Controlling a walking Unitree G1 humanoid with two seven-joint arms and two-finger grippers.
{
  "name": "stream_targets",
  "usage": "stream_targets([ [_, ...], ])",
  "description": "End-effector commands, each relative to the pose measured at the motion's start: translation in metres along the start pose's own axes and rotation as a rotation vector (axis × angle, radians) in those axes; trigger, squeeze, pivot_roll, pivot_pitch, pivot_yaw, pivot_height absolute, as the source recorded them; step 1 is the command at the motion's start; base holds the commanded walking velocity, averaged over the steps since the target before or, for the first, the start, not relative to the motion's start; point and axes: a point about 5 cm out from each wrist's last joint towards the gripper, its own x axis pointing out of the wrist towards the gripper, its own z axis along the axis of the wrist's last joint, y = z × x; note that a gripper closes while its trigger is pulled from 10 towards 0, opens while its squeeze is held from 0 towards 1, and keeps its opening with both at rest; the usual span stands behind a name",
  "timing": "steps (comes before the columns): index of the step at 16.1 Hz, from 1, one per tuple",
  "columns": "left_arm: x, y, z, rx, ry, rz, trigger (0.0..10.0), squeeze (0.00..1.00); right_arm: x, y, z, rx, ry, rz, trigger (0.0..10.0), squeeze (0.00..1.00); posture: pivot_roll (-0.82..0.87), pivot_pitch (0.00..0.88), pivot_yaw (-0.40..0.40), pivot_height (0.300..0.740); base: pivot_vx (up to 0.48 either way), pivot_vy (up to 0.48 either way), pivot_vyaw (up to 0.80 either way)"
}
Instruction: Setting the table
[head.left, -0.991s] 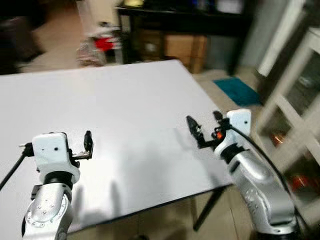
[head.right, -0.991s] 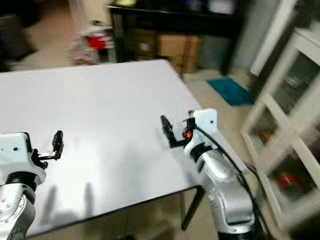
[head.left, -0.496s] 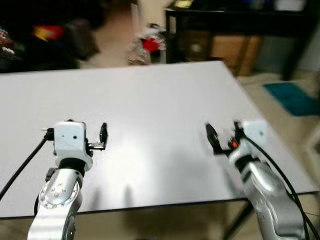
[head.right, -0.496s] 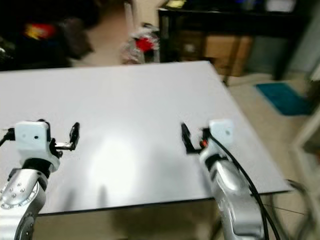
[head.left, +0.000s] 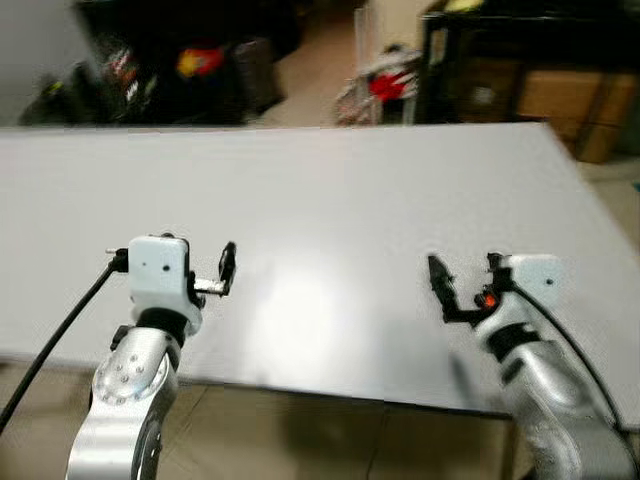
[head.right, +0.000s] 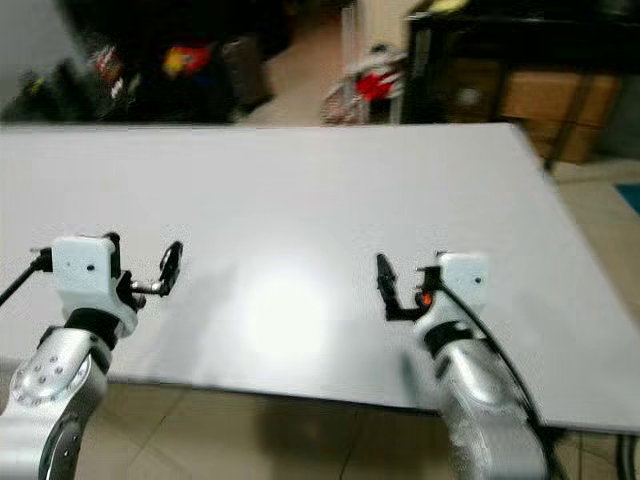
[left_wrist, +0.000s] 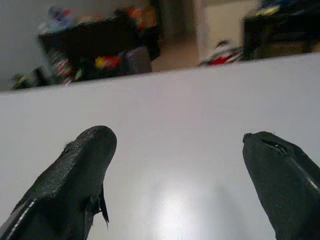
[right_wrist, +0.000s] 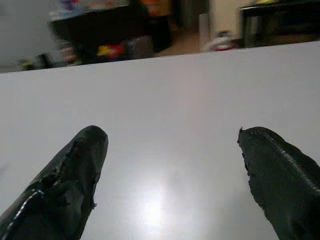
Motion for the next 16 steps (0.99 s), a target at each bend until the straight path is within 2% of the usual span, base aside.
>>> stream_targets([
  [1, 0.001, 0.000, 0.002, 0.006, -0.013, 0.006, 10.0, 0.00, 0.002, 0.001, 0.006, -0.006, -0.018, 0.003, 10.0, 1.00, -0.10, 0.000, 0.107, 0.740, 0.000, 0.000, 0.80],
  [4, 0.002, 0.000, 0.005, 0.003, -0.015, 0.014, 10.0, 0.00, 0.006, 0.003, 0.005, 0.006, -0.019, 0.000, 10.0, 1.00, -0.09, 0.000, 0.101, 0.740, 0.000, 0.085, 0.77],
  [7, 0.000, 0.001, 0.005, 0.000, -0.009, 0.018, 10.0, 0.00, 0.010, 0.007, 0.005, -0.025, -0.009, -0.005, 10.0, 1.00, -0.08, 0.000, 0.098, 0.740, 0.000, 0.311, 0.00],
  [9, 0.000, 0.002, 0.006, -0.001, -0.003, 0.023, 10.0, 0.00, 0.014, 0.005, 0.001, -0.046, 0.046, -0.033, 10.0, 1.00, -0.07, 0.000, 0.094, 0.740, 0.000, 0.351, 0.00],
  [13, 0.001, 0.004, 0.010, 0.017, -0.005, 0.030, 10.0, 0.00, 0.016, 0.011, 0.000, -0.003, 0.048, 0.024, 10.0, 1.00, -0.06, 0.000, 0.097, 0.740, 0.000, 0.390, 0.00],
  [14, 0.002, 0.004, 0.011, 0.021, -0.007, 0.033, 10.0, 0.00, 0.017, 0.011, 0.002, 0.019, 0.043, 0.026, 10.0, 0.00, -0.06, 0.000, 0.099, 0.740, 0.000, 0.398, 0.00],
  [16, 0.002, 0.005, 0.012, 0.022, -0.007, 0.038, 10.0, 0.00, 0.020, 0.015, 0.004, -0.003, 0.036, 0.051, 10.0, 0.00, -0.06, 0.000, 0.100, 0.740, 0.000, 0.396, 0.00],
])
